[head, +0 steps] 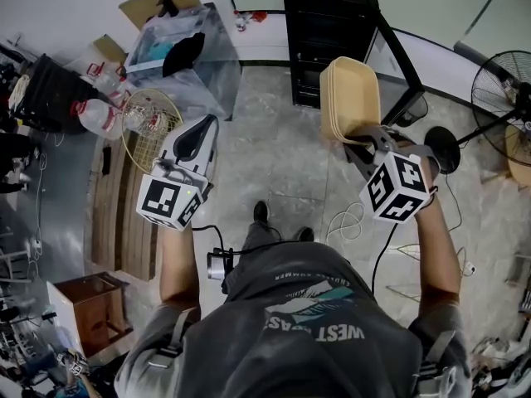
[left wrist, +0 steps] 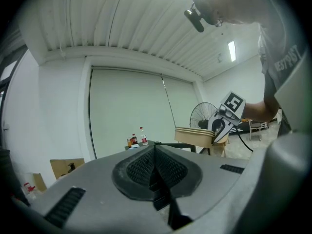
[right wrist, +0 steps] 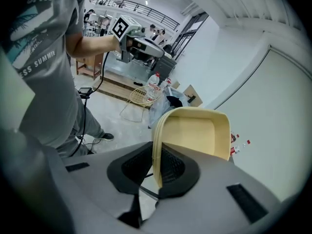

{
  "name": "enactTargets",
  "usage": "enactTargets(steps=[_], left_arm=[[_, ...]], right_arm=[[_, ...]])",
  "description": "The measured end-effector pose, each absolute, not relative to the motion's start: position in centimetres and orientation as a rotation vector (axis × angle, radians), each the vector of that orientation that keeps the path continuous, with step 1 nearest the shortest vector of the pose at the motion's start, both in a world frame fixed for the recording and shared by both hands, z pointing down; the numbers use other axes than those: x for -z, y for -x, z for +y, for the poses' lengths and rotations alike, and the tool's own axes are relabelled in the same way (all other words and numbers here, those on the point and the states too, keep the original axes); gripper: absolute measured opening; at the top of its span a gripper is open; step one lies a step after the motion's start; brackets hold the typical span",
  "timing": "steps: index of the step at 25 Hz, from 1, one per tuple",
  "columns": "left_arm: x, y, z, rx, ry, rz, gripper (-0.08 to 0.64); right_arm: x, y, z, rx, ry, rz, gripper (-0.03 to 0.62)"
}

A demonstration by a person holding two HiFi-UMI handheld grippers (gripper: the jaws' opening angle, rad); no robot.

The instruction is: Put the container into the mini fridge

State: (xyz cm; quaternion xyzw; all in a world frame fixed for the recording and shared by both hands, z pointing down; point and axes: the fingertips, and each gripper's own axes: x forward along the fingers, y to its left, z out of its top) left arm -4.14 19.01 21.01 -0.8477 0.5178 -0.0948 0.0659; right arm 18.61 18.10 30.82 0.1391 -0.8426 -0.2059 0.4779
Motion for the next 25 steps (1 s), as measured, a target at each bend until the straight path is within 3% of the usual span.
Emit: enactTargets(steps=[25], left_arm=[[-22.2,9.2,-1.0,0.146,2.769,1.197,0.021]], right_arm=[[-32.7,-11.7,4.8,0.302,-0.55,-1.939,0.044]])
